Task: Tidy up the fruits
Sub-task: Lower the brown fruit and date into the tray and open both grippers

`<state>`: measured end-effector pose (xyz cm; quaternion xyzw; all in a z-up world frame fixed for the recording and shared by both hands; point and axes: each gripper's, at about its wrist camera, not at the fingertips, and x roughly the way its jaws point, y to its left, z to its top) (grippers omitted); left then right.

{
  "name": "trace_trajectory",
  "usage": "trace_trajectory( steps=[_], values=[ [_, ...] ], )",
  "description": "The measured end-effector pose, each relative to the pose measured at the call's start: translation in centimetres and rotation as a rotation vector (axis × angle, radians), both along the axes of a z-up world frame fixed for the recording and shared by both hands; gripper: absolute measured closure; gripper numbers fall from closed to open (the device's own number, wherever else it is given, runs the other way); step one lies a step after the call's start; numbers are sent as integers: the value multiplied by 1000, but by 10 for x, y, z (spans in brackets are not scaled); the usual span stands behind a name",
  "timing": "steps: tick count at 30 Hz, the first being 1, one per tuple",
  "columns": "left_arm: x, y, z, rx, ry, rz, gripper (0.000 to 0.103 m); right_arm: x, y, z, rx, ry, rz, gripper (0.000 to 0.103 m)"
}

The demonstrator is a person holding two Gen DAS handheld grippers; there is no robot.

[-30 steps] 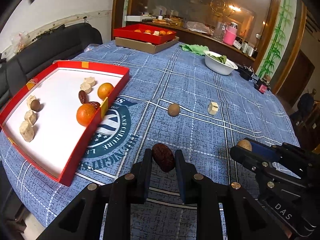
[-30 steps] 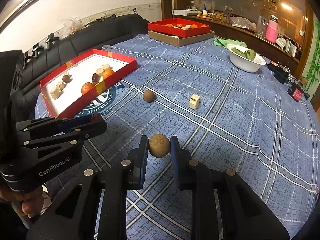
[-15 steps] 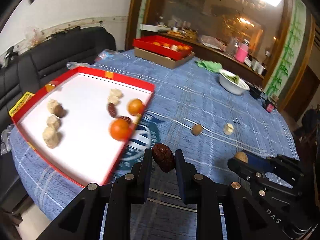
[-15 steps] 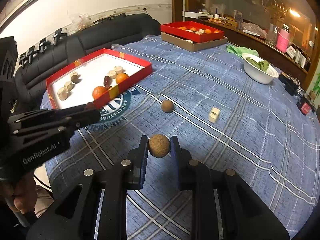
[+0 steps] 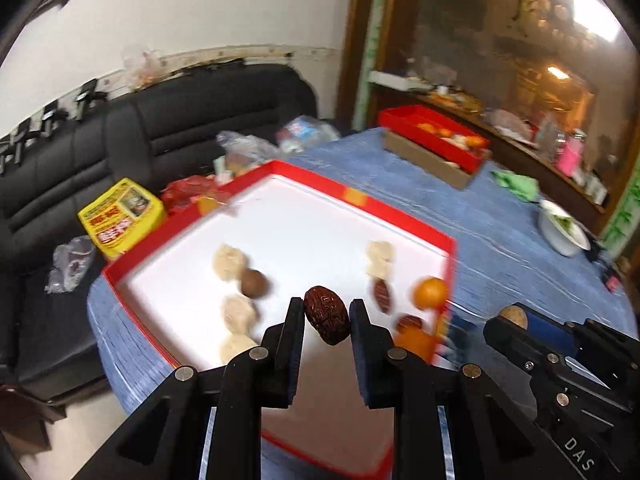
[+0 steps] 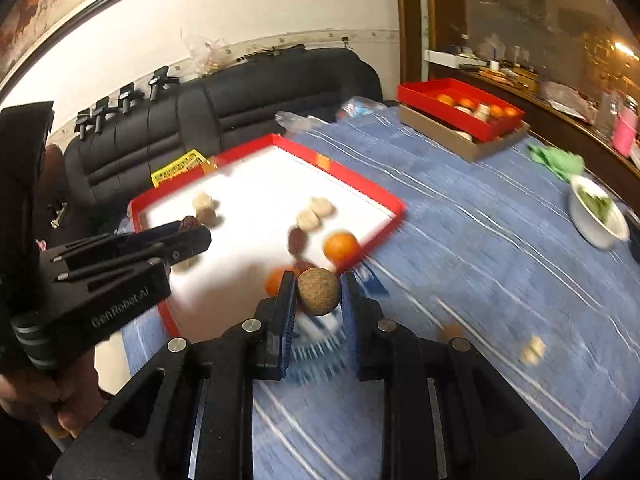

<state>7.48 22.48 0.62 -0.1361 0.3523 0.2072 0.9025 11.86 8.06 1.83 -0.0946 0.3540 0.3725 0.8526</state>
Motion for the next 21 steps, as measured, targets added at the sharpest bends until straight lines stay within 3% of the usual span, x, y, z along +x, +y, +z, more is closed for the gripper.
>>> trace_trajectory(
  steps=[12, 19, 20, 21],
  values=[
    [40, 49, -16, 18, 48, 108, 81, 52, 76, -30, -14, 78, 24, 82],
    [47, 70, -27, -41, 95, 169, 80, 70, 91, -42, -40, 120, 24, 81],
    [47, 72, -28, -46, 107, 184, 65, 70, 92, -44, -46, 127, 28, 80],
    [44, 74, -28, -56, 113, 201, 45, 70, 94, -46, -57, 128, 26, 69]
  ],
)
